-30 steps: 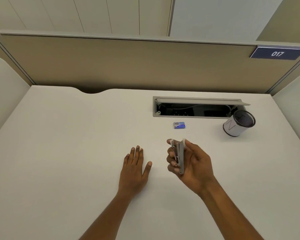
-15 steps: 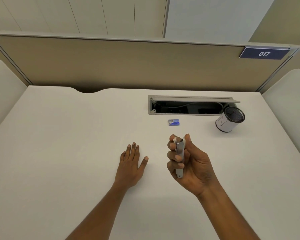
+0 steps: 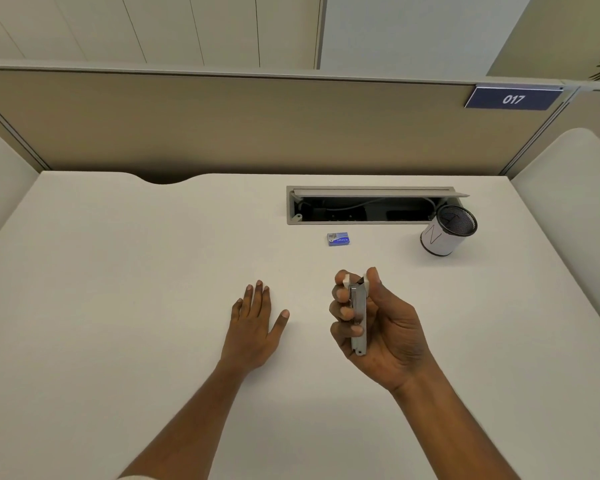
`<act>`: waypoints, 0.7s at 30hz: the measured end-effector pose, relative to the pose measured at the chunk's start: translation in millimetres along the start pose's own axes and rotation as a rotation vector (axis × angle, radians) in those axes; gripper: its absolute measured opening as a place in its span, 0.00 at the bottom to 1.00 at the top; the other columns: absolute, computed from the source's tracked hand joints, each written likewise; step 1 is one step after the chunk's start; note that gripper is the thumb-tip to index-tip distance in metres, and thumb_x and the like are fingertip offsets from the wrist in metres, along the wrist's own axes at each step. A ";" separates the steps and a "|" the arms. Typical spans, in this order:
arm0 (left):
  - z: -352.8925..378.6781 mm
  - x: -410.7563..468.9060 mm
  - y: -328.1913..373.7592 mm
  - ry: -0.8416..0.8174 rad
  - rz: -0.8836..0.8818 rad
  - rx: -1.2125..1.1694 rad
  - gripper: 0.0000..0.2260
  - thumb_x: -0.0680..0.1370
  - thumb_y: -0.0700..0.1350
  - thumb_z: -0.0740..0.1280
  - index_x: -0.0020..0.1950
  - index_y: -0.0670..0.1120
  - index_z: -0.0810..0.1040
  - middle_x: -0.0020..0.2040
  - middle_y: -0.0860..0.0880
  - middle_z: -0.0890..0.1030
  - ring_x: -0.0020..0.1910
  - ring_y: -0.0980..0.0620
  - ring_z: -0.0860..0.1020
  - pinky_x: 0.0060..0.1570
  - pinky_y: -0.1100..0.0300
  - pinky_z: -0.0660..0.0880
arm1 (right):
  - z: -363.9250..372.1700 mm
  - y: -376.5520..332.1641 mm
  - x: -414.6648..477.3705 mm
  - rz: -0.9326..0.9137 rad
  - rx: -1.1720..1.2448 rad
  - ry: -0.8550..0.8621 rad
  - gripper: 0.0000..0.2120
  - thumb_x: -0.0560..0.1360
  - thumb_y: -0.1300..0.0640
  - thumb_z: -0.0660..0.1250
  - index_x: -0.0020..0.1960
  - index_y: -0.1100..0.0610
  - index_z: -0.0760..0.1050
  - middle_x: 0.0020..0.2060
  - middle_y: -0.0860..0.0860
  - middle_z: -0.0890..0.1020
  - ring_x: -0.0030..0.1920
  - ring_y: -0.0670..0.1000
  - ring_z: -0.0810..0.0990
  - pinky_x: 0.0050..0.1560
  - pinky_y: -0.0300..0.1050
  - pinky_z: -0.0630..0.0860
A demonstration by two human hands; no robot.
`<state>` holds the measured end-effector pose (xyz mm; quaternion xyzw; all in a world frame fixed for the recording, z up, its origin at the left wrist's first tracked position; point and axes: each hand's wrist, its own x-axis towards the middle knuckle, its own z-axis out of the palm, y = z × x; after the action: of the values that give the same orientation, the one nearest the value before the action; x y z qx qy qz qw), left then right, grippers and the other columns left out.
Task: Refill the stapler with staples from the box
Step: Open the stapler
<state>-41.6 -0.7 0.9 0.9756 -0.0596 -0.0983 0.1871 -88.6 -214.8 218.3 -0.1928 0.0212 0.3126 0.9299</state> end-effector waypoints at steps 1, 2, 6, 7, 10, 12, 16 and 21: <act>-0.2 0.2 0.2 -0.005 0.001 0.000 0.38 0.82 0.66 0.42 0.85 0.43 0.45 0.85 0.47 0.42 0.84 0.48 0.40 0.81 0.49 0.41 | -0.2 -0.1 0.3 0.003 -0.001 0.005 0.16 0.78 0.49 0.71 0.56 0.62 0.81 0.44 0.55 0.84 0.40 0.50 0.84 0.37 0.39 0.81; -0.4 0.0 0.4 -0.006 0.001 -0.002 0.39 0.81 0.67 0.40 0.85 0.43 0.45 0.85 0.47 0.42 0.84 0.48 0.40 0.81 0.49 0.42 | -0.5 -0.4 0.6 0.008 -0.003 0.007 0.18 0.77 0.48 0.70 0.57 0.62 0.80 0.45 0.55 0.84 0.41 0.51 0.84 0.37 0.40 0.81; -0.3 -0.3 1.3 -0.002 0.004 0.004 0.42 0.79 0.69 0.36 0.85 0.43 0.44 0.85 0.46 0.42 0.84 0.48 0.40 0.81 0.48 0.42 | -1.9 -1.5 1.8 0.035 -0.006 -0.005 0.23 0.78 0.45 0.68 0.61 0.63 0.79 0.47 0.55 0.84 0.45 0.51 0.83 0.38 0.39 0.80; -0.2 -0.4 1.5 -0.003 0.004 0.007 0.42 0.78 0.69 0.36 0.85 0.43 0.44 0.85 0.46 0.42 0.84 0.48 0.40 0.81 0.48 0.42 | -2.1 -1.7 1.8 0.040 0.001 -0.003 0.23 0.78 0.45 0.68 0.61 0.63 0.79 0.47 0.55 0.84 0.44 0.51 0.83 0.39 0.39 0.80; -0.1 -0.8 1.7 0.006 0.001 0.025 0.42 0.79 0.69 0.36 0.85 0.43 0.45 0.85 0.46 0.42 0.84 0.47 0.40 0.81 0.48 0.43 | -2.4 -0.9 1.2 0.041 0.025 0.019 0.18 0.77 0.48 0.71 0.57 0.63 0.81 0.43 0.55 0.84 0.42 0.51 0.83 0.37 0.39 0.81; -0.1 -0.9 2.0 0.007 0.001 0.028 0.41 0.79 0.68 0.36 0.85 0.42 0.45 0.85 0.46 0.43 0.84 0.47 0.41 0.81 0.48 0.43 | -2.5 0.1 0.6 0.027 0.017 0.033 0.15 0.76 0.51 0.73 0.54 0.62 0.82 0.41 0.55 0.84 0.40 0.50 0.84 0.37 0.39 0.81; -0.1 -0.8 2.7 -0.002 -0.001 0.034 0.42 0.79 0.69 0.35 0.85 0.43 0.44 0.85 0.46 0.42 0.84 0.47 0.40 0.81 0.48 0.41 | -0.6 1.0 1.1 0.016 -0.004 0.034 0.16 0.77 0.49 0.72 0.55 0.62 0.82 0.42 0.55 0.84 0.42 0.51 0.84 0.38 0.39 0.81; 0.2 -0.6 2.9 0.002 0.001 0.041 0.41 0.79 0.68 0.36 0.85 0.43 0.46 0.85 0.45 0.43 0.84 0.47 0.41 0.81 0.47 0.43 | 1.1 1.0 -0.3 0.039 -0.026 0.017 0.21 0.76 0.47 0.71 0.58 0.63 0.81 0.45 0.55 0.84 0.46 0.52 0.83 0.40 0.40 0.80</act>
<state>-42.4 -3.3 1.9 0.9793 -0.0621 -0.0960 0.1672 -89.5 -213.8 219.1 -0.2069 0.0287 0.3295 0.9208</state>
